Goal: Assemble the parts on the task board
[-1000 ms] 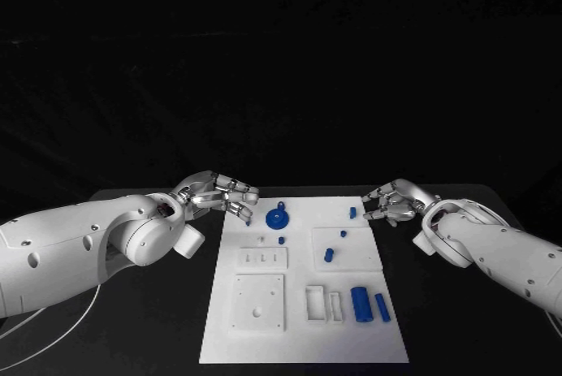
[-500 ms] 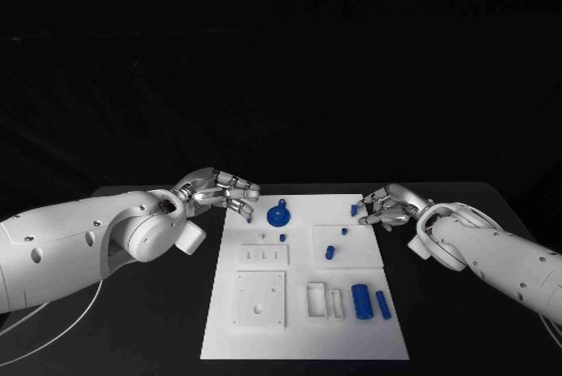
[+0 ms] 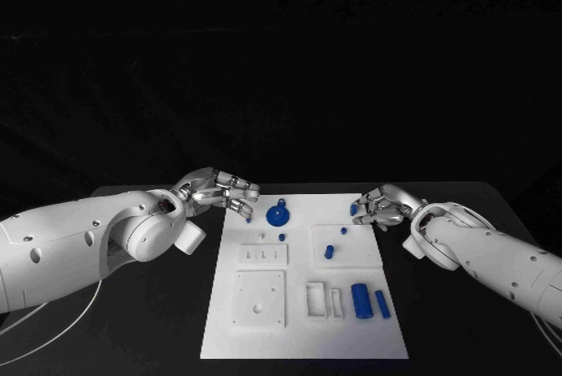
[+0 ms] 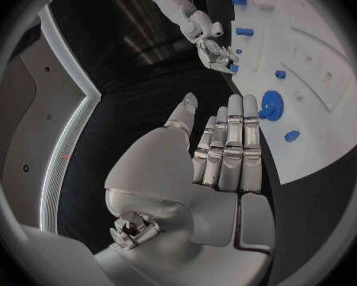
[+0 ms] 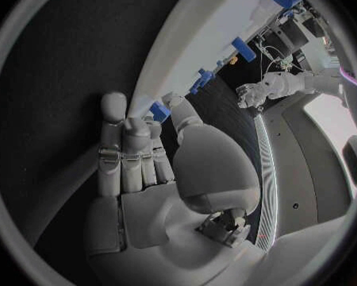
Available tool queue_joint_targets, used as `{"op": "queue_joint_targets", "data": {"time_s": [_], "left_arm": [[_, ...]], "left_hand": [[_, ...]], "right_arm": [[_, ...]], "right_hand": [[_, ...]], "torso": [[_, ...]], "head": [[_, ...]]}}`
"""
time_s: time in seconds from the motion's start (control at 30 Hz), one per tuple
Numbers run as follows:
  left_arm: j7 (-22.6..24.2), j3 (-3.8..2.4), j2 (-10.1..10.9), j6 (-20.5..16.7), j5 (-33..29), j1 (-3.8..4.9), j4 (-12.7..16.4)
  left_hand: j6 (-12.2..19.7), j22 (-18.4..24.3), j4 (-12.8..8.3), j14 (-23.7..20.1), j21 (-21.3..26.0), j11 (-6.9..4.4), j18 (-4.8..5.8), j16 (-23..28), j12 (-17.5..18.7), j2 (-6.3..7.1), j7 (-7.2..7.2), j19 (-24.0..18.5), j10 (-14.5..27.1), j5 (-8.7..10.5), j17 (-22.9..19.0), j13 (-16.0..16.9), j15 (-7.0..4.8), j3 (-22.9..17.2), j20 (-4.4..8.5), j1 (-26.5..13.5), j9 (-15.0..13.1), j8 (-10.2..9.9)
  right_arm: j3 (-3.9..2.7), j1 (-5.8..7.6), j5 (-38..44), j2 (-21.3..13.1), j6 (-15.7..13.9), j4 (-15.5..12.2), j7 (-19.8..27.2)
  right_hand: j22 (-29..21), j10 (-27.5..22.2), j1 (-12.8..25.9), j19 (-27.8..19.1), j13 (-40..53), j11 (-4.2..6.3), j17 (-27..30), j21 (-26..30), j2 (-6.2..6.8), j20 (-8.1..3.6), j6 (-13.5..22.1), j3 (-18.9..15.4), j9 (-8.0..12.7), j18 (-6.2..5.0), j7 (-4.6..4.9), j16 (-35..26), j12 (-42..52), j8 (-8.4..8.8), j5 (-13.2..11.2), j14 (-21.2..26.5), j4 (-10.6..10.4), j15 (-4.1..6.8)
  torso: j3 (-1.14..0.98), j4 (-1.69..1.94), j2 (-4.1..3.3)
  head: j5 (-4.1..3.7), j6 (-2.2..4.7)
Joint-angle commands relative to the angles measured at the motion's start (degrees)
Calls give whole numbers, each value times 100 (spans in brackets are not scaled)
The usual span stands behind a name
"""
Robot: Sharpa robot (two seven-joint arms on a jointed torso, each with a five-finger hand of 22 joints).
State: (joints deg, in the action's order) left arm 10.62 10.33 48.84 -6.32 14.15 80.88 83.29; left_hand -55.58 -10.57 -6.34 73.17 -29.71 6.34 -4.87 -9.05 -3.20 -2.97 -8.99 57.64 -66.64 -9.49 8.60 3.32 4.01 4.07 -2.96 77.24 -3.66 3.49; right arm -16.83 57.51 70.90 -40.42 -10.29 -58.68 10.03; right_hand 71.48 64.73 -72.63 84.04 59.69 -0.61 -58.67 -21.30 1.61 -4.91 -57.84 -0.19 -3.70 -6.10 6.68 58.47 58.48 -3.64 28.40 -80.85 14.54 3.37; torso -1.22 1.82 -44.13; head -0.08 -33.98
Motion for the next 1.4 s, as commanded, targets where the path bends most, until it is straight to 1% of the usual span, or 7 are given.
{"op": "queue_joint_targets", "data": {"time_s": [0.03,0.27,0.47,0.57,1.1,1.27,1.4], "left_arm": [[13,-3,-12,98,23,0,8],[-11,-3,-17,115,46,0,2],[-27,-3,-23,134,64,1,0],[-38,-3,-23,145,68,1,0],[-79,-3,-17,189,83,1,6],[-90,-3,-17,200,87,1,5],[-97,-3,-18,204,93,1,4]], "left_hand": [[-15,3,-42,-22,-17,13,26,36,-24,-52,18,-37,33,-4,-7,8,-17,1,15,-3,-3,8],[-11,4,-38,-23,-18,17,24,37,-25,-52,17,-37,49,-6,-7,8,-15,5,14,-6,-4,10],[-11,4,-38,-23,-18,17,24,37,-25,-52,17,-37,49,-6,-7,8,-15,5,14,-6,-4,10],[-12,6,-37,-25,-16,20,24,39,-25,-51,16,-38,62,-7,-8,8,-13,7,11,-5,-4,9],[-12,6,-37,-25,-16,20,24,39,-25,-51,16,-38,62,-7,-8,8,-13,7,11,-5,-4,9],[-11,4,-44,-28,-20,22,21,41,-25,-53,15,-42,70,-9,-9,8,-12,5,10,7,-3,8],[-11,4,-44,-28,-20,22,21,41,-25,-53,15,-42,70,-9,-9,8,-12,5,10,7,-3,8]], "right_arm": [[4,-12,81,21,-12,26,-16],[5,-13,82,48,-82,64,-17],[6,-14,80,94,-133,108,9],[7,-15,80,119,-153,131,17],[9,-24,80,175,-148,183,6],[9,-27,80,184,-162,191,-1],[9,-29,80,191,-198,197,-9]], "right_hand": [[18,54,59,206,8,2,-6,-40,-25,30,-44,54,4,-34,-3,22,27,9,-3,-43,0,4],[49,65,102,211,23,7,-23,-33,-33,25,-66,235,4,-26,-5,22,44,9,-63,-51,11,9],[73,104,125,220,66,27,-52,-70,-85,13,-209,472,3,-9,-34,47,93,8,-359,-69,54,23],[84,114,183,220,86,50,-64,-84,-74,-2,-351,609,-6,7,-70,49,108,12,-414,-73,60,40],[89,125,208,221,100,57,-73,-87,-60,-14,-411,657,-8,25,-87,45,112,8,-495,-77,41,47],[94,132,196,225,110,68,-87,-102,-88,-19,-482,685,-11,30,-106,55,119,7,-556,-83,32,54],[97,137,140,224,126,90,-92,-104,-173,-32,-629,785,-18,43,-142,54,129,5,-862,-86,44,69]], "torso": [[0,6,-5],[-2,-5,-2],[-4,-1,3],[-5,1,2],[-6,-2,2],[-6,-2,3],[-7,-5,2]], "head": [[10,6],[8,-5],[5,-16],[3,-25],[5,-32],[-1,-35],[-4,-39]]}}
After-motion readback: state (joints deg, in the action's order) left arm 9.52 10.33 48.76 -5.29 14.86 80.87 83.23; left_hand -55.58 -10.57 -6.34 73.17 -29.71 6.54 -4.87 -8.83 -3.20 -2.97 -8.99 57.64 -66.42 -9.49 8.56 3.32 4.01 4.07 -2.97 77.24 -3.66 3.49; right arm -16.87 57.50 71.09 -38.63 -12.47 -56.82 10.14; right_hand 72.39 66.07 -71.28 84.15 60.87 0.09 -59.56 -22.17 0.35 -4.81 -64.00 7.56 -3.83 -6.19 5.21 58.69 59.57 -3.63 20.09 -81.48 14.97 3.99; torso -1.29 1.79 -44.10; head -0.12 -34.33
